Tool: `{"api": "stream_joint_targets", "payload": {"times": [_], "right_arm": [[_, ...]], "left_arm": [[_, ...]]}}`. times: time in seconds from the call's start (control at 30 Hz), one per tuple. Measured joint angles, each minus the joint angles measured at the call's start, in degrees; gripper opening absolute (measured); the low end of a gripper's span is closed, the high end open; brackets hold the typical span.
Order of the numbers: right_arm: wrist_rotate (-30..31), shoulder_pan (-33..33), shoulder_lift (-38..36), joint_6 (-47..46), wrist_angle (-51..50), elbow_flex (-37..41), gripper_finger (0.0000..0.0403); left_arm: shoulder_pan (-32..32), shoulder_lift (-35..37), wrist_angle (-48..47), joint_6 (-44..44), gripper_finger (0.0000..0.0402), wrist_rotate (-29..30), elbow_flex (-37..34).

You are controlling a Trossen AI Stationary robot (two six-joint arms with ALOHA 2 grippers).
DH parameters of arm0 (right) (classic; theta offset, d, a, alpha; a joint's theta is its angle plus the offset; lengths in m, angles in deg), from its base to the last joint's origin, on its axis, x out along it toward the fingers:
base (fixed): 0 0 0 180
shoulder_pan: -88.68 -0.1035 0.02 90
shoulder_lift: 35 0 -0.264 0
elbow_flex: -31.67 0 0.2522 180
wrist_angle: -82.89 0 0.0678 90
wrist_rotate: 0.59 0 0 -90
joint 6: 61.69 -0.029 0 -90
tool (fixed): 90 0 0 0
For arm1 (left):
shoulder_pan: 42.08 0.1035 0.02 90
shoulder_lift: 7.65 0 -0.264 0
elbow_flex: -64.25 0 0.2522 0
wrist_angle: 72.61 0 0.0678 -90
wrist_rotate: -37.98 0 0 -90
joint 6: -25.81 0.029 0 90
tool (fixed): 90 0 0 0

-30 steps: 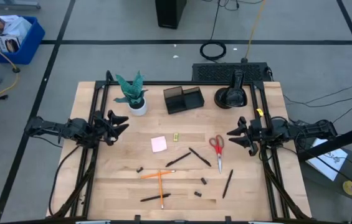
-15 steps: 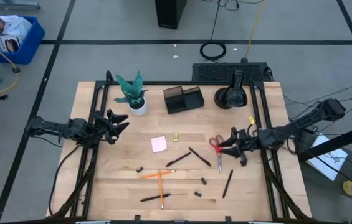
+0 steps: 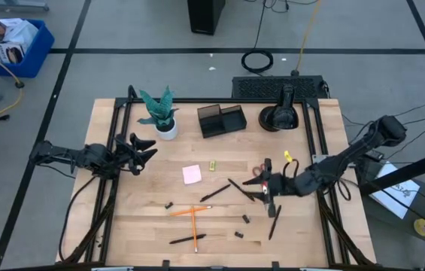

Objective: Pick and place office supplies into organizer
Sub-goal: Put the orange scissor into the black mesh desk organizer

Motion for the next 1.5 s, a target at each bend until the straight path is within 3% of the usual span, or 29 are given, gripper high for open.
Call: {"api": "stream_joint_targets", "payload": {"times": [0.13,0.23,0.47,0.77,1.03,1.5], "right_arm": [[-4.67,-0.81,3.69,5.05,7.32,-0.55,0.0130],[-2.82,-0.74,3.82,0.14,7.02,-0.72,0.0130],[12.22,-1.11,-0.83,-20.60,-18.34,-0.61,0.0106],[12.77,0.62,-3.08,-44.92,-51.71,-0.59,0.0044],[8.66,4.54,-2.92,-57.15,-64.79,-0.58,0.0049],[-3.01,14.73,-2.91,-54.94,-51.20,11.03,0.0133]], "left_arm": [[0.00,0.00,-0.33,0.32,0.0230,0.04,0.00],[0.00,0.00,-0.34,0.61,0.0230,0.80,0.00],[0.00,-0.31,-1.30,-1.72,0.0230,0.97,0.00],[0.00,-0.29,-2.89,-2.68,0.0230,0.96,0.00],[0.00,-0.30,-2.94,-3.68,0.0230,0.96,0.00],[0.00,-0.31,-3.26,-5.11,0.0230,0.90,0.00]]}}
